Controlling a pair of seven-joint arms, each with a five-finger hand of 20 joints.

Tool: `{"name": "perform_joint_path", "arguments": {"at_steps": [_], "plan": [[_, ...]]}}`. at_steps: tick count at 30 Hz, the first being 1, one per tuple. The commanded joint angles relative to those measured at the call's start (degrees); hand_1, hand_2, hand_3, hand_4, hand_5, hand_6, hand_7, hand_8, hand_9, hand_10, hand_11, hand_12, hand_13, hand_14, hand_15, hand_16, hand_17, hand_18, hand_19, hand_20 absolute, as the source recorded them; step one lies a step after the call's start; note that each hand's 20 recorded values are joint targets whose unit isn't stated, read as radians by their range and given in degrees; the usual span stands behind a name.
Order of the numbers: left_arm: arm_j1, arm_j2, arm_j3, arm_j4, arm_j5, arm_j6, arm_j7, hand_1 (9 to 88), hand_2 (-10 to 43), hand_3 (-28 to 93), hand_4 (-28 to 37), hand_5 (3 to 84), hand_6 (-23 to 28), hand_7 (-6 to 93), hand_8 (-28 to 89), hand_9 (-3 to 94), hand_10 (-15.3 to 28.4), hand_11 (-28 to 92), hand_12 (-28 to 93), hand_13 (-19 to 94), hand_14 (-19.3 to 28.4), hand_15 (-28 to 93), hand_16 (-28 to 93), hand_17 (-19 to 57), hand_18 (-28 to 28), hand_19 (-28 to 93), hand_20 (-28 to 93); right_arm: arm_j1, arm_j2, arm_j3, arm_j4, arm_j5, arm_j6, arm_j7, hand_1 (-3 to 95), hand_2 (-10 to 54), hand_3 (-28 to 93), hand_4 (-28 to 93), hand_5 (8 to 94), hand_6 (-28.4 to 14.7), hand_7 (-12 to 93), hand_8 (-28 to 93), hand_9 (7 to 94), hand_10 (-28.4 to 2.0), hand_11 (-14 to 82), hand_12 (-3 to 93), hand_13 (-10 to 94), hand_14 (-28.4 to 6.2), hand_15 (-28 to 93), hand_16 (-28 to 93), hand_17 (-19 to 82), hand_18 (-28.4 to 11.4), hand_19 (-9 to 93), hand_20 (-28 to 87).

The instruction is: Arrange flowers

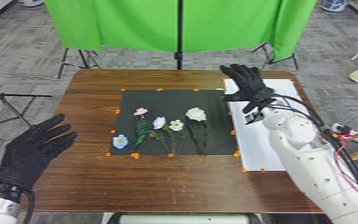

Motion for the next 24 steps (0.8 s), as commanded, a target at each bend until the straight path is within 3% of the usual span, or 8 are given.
{"name": "perform_joint_path", "arguments": {"at_steps": [1, 4, 6, 9, 12, 17, 21, 24], "plan": [[0.98, -0.08, -0.19, 0.08, -0.28, -0.4, 0.0, 25.2, -1.9, 71, -26.1, 38.2, 2.9, 20.2, -10, 32.4, 13.2, 28, 13, 27, 16.3, 37, -1, -7.8, 22.7, 49, 5, 1.76, 3.26, 4.92, 2.96, -2.68, -11.41, 4.84, 12.6, -8.8, 86, -28, 13.1, -5.9, 6, -6, 12.6, -10.9, -5.7, 27.9, 11, -15.8, -12, 33, -3, -26.6, 42, 6], [0.98, 0.77, 0.15, 0.24, -0.63, -0.03, 0.47, 25.3, -1.9, 71, -26.1, 38.2, 2.9, 20.1, -10, 32.4, 13.3, 28, 13, 27, 16.3, 37, -2, -7.8, 22.7, 49, 5, 1.68, 2.77, 5.56, 4.31, -3.22, -12.85, 6.06, 14.4, -9.3, 86, -28, 11.6, -6.5, 5, -5, 11.5, -11.0, -7.3, 29.3, 10, -16.5, -13, 32, -4, -27.2, 42, 5], [0.88, 0.69, 0.19, 0.3, -0.57, -0.19, 0.42, 25.2, -1.8, 71, -26.0, 38.3, 2.9, 20.1, -10, 32.4, 13.2, 28, 13, 27, 16.3, 37, -2, -7.8, 22.7, 49, 5, 1.43, 2.1, 6.14, 5.59, -2.22, -11.57, 5.99, 15.2, -9.4, 86, -28, 12.0, -6.7, 6, -5, 12.8, -11.4, -5.8, 29.4, 14, -16.3, -10, 30, -2, -27.2, 43, 4], [0.57, 0.38, 0.24, 0.44, -1.41, -0.79, 0.18, 25.1, -2.0, 71, -26.0, 38.2, 2.9, 20.1, -10, 32.4, 13.3, 28, 13, 27, 16.2, 37, -2, -7.8, 22.7, 49, 5, 1.44, 0.95, 7.04, 7.06, -1.13, -11.7, 5.92, 16.3, -9.5, 86, -28, 13.9, -6.2, 11, -8, 17.4, -10.5, 0.8, 26.0, 21, -13.1, -3, 29, 0, -26.0, 43, 5], [0.44, 0.3, 0.3, 0.48, -0.99, -0.94, 0.04, 25.1, -2.0, 71, -26.1, 38.2, 2.9, 20.1, -10, 32.4, 13.3, 28, 13, 27, 16.2, 37, -2, -7.8, 22.7, 49, 5, 2.28, 0.68, 6.15, 8.53, -0.51, -11.45, 7.34, 18.5, -9.5, 87, -28, 15.8, -5.2, 15, -11, 21.0, -8.9, 6.6, 23.1, 28, -10.1, 4, 27, 1, -25.0, 44, 6], [0.34, 0.21, 0.22, 0.49, -1.0, -0.91, -0.05, 25.1, -2.0, 71, -26.1, 38.2, 2.9, 20.1, -10, 32.4, 13.2, 28, 13, 27, 16.2, 37, -2, -7.8, 22.8, 49, 4, 3.31, 0.7, 4.56, 9.75, -0.71, -9.25, 10.04, 24.5, -9.5, 85, -28, 19.1, -0.8, 21, -15, 26.7, -8.6, 12.6, 19.6, 41, -9.4, 12, 21, 8, -26.1, 46, 7], [0.24, 0.16, 0.4, 0.56, -0.96, -0.94, -0.13, 25.1, -1.9, 71, -26.1, 38.2, 2.9, 20.1, -10, 32.4, 13.3, 28, 13, 27, 16.3, 37, -2, -7.8, 22.8, 49, 4, 4.32, 0.98, 2.52, 10.78, 0.36, -7.6, 12.98, 28.9, -9.5, 86, -28, 24.0, 1.4, 25, -18, 34.4, -9.2, 16.6, 16.5, 51, -7.6, 18, 16, 18, -22.2, 52, 9], [0.14, 0.18, 0.53, 0.64, -0.95, -0.88, -0.22, 25.0, -2.0, 71, -26.1, 38.2, 2.9, 20.1, -10, 32.5, 13.3, 28, 13, 27, 16.3, 37, -2, -7.9, 22.8, 49, 4, 4.54, 0.93, 1.65, 11.78, -0.11, -4.61, 13.89, 36.2, -9.5, 85, -28, 36.4, 1.2, 25, -19, 48.0, -9.9, 21.2, 14.4, 62, -5.3, 25, 14, 32, -14.9, 53, 10]]}}
